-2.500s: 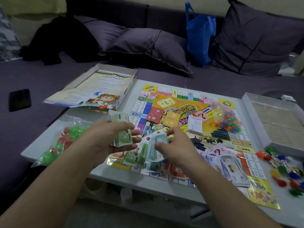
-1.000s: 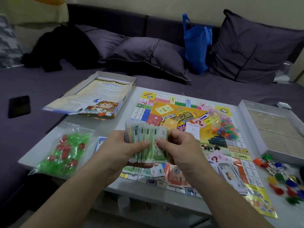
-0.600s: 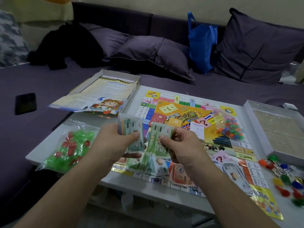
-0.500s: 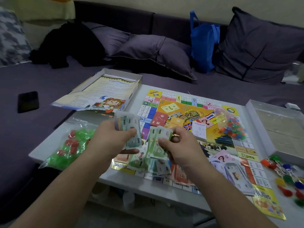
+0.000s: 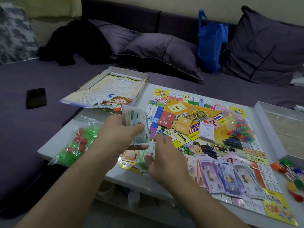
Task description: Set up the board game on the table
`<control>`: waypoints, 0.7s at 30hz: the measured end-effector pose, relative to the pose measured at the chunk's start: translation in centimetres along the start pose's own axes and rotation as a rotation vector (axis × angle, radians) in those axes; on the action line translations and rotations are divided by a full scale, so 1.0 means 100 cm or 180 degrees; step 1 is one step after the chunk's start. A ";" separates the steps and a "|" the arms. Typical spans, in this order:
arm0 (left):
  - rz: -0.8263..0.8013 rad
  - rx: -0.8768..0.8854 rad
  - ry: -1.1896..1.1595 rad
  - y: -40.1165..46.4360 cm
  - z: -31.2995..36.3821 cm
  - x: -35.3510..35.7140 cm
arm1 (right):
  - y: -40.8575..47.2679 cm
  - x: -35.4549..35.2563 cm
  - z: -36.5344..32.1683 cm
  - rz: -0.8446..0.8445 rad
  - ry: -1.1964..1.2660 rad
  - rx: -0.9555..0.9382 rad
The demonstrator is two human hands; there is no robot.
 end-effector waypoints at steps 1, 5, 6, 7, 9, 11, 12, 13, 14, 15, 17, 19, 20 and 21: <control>-0.0050 -0.0011 -0.0022 -0.001 0.000 0.002 | -0.001 -0.002 0.000 0.0041 -0.0143 -0.0004; -0.0342 -0.0112 -0.0220 -0.009 0.000 0.015 | 0.003 -0.028 0.015 0.0489 0.1128 0.0270; -0.0426 -0.0142 -0.0244 -0.011 -0.001 0.018 | 0.004 -0.035 0.022 0.0494 0.2005 0.0476; -0.0511 -0.0181 -0.0251 -0.012 -0.002 0.021 | 0.004 -0.040 0.028 0.0393 0.2922 0.0682; -0.0752 -0.0250 -0.0172 -0.017 -0.005 0.030 | 0.002 -0.047 0.031 0.0051 0.4026 0.0794; -0.1041 -0.0270 -0.0062 -0.023 -0.007 0.041 | -0.002 -0.055 0.033 0.0025 0.3813 0.0592; -0.1161 -0.0265 -0.0059 -0.026 -0.007 0.046 | -0.003 -0.057 0.037 0.0111 0.3584 0.0517; -0.1253 -0.0256 -0.0119 -0.028 -0.006 0.051 | -0.003 -0.059 0.041 0.0217 0.3436 0.0486; -0.1299 -0.0269 -0.0236 -0.030 -0.006 0.053 | -0.003 -0.061 0.045 0.0307 0.3387 0.0492; -0.1293 -0.0314 -0.0385 -0.030 -0.006 0.055 | -0.004 -0.062 0.050 0.0357 0.3389 0.0512; -0.1225 -0.0355 -0.0545 -0.030 -0.006 0.055 | -0.005 -0.066 0.056 0.0398 0.3496 0.0570; -0.1155 -0.0256 -0.0391 -0.028 -0.008 0.054 | -0.007 -0.069 0.060 0.0349 0.3595 0.0615; -0.1113 -0.0219 -0.0313 -0.027 -0.009 0.055 | -0.009 -0.070 0.060 0.0293 0.3616 0.0631; -0.1060 -0.0203 -0.0259 -0.027 -0.010 0.055 | -0.011 -0.071 0.060 0.0239 0.3646 0.0659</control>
Point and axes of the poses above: each hand's wrist, its own y-axis towards the middle knuckle, its own x-axis out of the palm, z = x × y, the point moved 6 cm from there along y, towards the middle knuckle, and after that the axes turned 2 degrees about z, right-handed, at the moved point
